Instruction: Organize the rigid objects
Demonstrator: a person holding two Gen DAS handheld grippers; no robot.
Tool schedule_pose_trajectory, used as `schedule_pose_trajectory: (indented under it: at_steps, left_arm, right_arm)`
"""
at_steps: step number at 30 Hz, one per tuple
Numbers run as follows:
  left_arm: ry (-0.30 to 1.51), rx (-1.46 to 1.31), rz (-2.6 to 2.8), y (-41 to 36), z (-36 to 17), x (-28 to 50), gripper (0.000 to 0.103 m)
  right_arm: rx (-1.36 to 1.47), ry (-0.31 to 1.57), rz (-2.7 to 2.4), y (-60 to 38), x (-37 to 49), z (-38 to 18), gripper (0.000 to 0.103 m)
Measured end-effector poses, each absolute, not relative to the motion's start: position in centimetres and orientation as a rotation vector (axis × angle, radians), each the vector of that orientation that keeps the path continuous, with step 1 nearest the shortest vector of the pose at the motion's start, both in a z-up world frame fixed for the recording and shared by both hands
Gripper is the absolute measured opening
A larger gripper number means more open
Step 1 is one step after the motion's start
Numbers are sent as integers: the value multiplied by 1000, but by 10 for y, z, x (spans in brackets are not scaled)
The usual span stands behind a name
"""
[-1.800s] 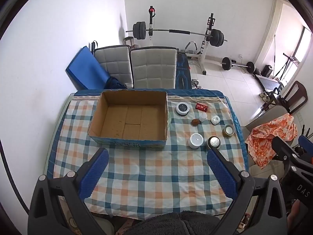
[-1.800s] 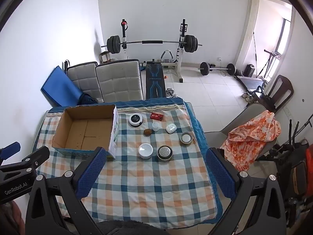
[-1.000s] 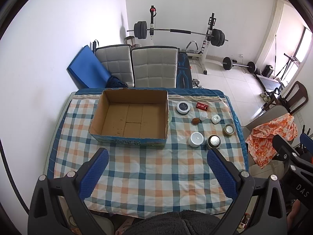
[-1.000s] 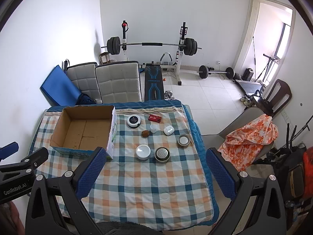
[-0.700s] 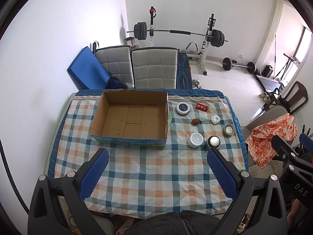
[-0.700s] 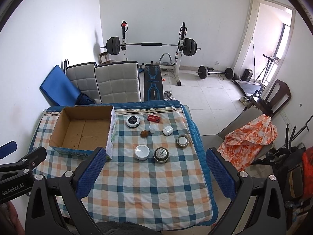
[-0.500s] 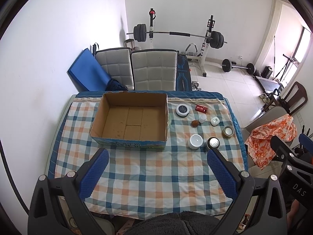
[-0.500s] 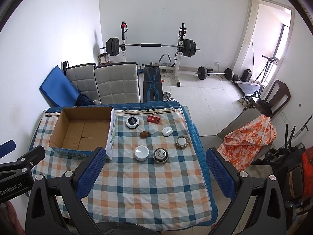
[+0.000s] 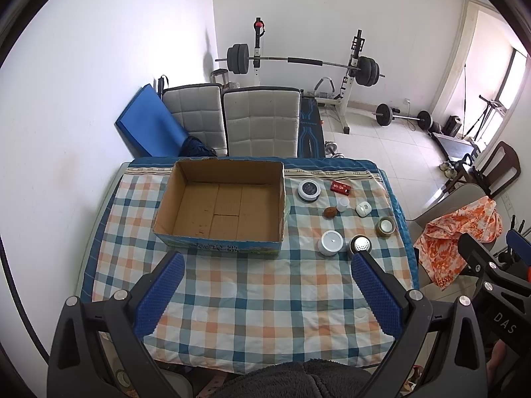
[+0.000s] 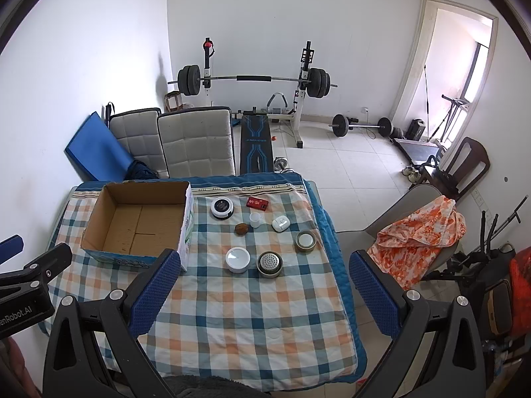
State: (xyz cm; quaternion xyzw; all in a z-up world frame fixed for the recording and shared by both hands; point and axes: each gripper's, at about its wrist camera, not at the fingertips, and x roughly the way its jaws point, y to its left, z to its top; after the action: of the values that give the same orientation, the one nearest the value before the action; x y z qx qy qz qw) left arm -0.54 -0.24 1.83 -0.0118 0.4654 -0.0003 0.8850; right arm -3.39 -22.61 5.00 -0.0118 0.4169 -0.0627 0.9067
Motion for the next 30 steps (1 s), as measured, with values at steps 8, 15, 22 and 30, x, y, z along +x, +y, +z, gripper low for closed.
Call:
schedule_pose_trajectory:
  at_steps: [8, 15, 22, 30]
  left_arm:
    - [966, -23, 1, -1, 23, -3, 103]
    - [965, -23, 2, -1, 22, -3, 103]
    - [965, -22, 1, -2, 23, -3, 103]
    - [971, -17, -11, -2, 33, 7, 103]
  right_arm:
    - [-22, 858, -132, -226, -34, 51, 103]
    - [-27, 855, -138, -226, -34, 51, 103]
    - [-23, 854, -140, -226, -34, 51, 103]
    - [-19, 857, -145, -229, -35, 49, 103]
